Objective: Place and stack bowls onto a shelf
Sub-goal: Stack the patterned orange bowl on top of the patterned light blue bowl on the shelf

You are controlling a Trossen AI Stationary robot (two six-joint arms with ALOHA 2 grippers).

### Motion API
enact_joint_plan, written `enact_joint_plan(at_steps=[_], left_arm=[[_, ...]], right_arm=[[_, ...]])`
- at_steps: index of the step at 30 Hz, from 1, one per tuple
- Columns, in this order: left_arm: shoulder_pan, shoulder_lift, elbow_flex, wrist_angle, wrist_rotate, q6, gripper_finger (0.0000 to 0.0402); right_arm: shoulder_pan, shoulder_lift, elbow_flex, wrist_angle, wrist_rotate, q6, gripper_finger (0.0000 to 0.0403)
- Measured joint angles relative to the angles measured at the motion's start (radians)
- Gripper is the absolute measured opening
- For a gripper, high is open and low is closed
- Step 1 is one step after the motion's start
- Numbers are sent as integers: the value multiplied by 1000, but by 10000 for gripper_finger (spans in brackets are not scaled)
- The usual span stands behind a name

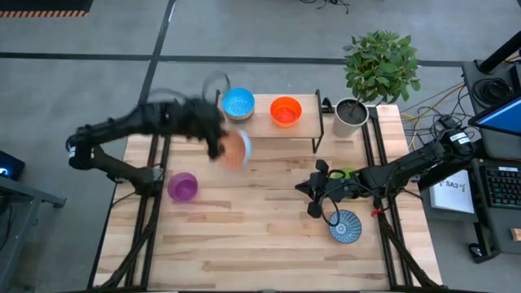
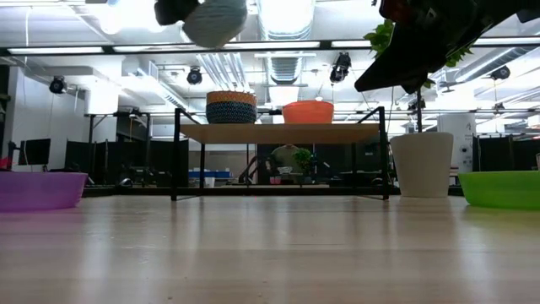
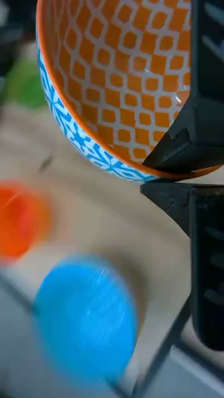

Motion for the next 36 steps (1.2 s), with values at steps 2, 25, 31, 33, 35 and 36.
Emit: enact_joint_plan(at_steps=[2,25,31,33,35,36], left_arm=[[90,15,73,-1,8,24,1],[530,543,751,-459,199,172,5],[535,603,810,-473,195,171,5],[539,605,793,-483,179,176,6],[546,610,787,-490,168,177,6],[547,611,786,-488,168,176,6]], right_arm=[[0,0,0,0,0,0,9],[0,0,0,-8,-47,7,9],[0,0,0,-13,-48,7,9],[0,0,0,-19,-48,8,9],[0,0,0,-23,-48,8,9],[0,0,0,-25,-48,8,9]])
